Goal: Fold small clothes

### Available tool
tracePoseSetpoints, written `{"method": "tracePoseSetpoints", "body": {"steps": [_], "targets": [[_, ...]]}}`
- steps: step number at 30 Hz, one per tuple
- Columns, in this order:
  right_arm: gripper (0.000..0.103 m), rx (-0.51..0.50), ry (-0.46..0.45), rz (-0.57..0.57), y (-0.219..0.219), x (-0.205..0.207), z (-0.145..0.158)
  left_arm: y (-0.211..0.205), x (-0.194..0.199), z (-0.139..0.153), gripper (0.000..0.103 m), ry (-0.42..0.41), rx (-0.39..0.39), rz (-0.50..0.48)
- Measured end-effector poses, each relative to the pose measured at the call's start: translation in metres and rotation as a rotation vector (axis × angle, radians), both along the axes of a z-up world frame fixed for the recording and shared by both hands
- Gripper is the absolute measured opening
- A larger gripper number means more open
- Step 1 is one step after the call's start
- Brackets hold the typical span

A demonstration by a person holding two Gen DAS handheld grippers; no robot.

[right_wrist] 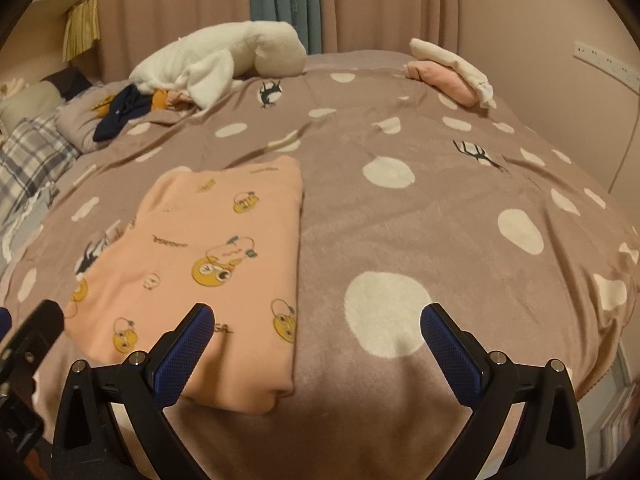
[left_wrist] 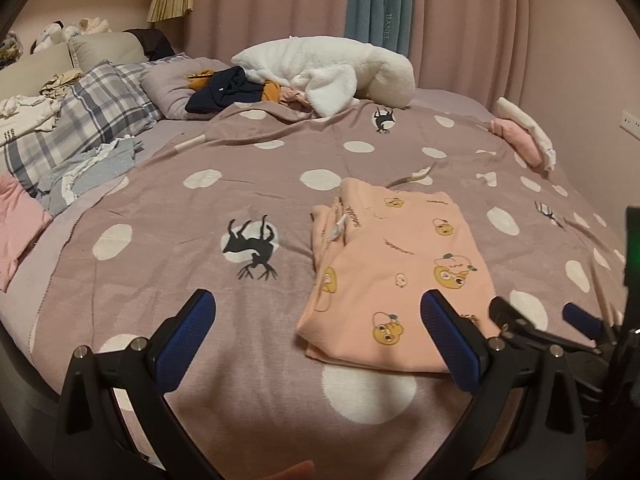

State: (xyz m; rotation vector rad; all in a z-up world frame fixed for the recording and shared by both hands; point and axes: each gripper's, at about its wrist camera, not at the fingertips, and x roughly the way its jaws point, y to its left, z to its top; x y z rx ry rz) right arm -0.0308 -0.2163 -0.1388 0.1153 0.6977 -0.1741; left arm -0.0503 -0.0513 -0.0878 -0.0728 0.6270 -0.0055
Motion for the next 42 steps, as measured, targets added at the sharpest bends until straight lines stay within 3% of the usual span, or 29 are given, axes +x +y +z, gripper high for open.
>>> {"method": "tracePoseSetpoints", "body": {"steps": [7,16,42], "targets": [[0.102,-0.020,-0.013,-0.018,-0.003,-0.004,0.001,-0.002,0.003,-0.001,0.103,0.010,-0.039,-0.010],[0.102,0.019,-0.043,0.007,-0.004,-0.004,0.002,-0.004,0.004,-0.003,0.103,0.025,-0.041,-0.013],[0.102,-0.024,-0.024,0.020,0.006,0.000,-0.002,0.000,0.007,-0.006,0.103,0.037,-0.031,0.008]]}}
